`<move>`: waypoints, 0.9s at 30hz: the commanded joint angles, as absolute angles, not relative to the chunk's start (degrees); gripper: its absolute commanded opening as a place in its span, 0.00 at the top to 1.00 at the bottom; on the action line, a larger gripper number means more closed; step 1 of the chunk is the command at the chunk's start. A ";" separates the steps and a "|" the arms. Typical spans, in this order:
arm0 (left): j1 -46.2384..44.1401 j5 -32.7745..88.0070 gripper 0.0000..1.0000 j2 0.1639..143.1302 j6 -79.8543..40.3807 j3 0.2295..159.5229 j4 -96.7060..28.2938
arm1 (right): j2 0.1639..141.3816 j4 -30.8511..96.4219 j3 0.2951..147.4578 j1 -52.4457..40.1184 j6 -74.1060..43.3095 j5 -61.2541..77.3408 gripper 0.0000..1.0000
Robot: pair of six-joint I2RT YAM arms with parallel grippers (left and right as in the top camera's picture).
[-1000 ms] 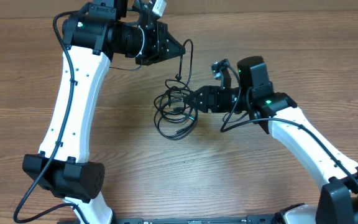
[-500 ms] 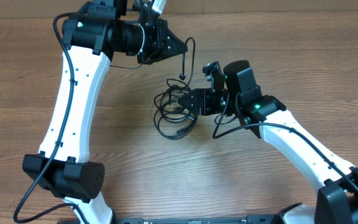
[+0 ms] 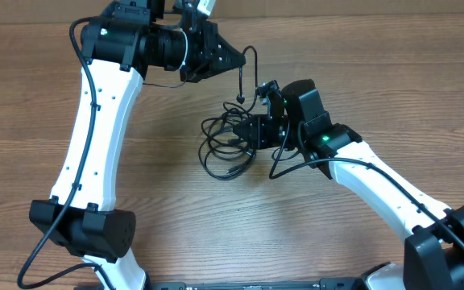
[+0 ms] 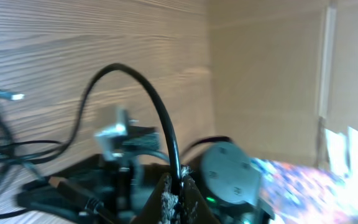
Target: Untangle cables
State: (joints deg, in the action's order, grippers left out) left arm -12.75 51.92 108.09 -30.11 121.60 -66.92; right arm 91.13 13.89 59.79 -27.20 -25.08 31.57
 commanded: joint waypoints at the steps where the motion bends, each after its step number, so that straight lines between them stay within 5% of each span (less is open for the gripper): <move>1: -12.71 37.71 0.96 106.00 -31.27 123.17 -68.90 | 90.19 13.63 60.97 -27.07 -26.98 34.59 0.96; 5: -11.49 35.42 0.96 105.91 -35.11 123.59 -68.82 | 87.85 15.64 60.97 -26.13 -27.66 33.28 0.96; 14: -1.63 72.12 0.96 105.91 -46.87 127.31 -47.57 | 87.55 26.92 60.71 -25.80 -30.68 17.41 0.96; 27: 8.36 70.65 0.96 105.95 -54.96 127.28 -42.87 | 87.55 30.55 60.66 -25.80 -39.18 11.40 0.96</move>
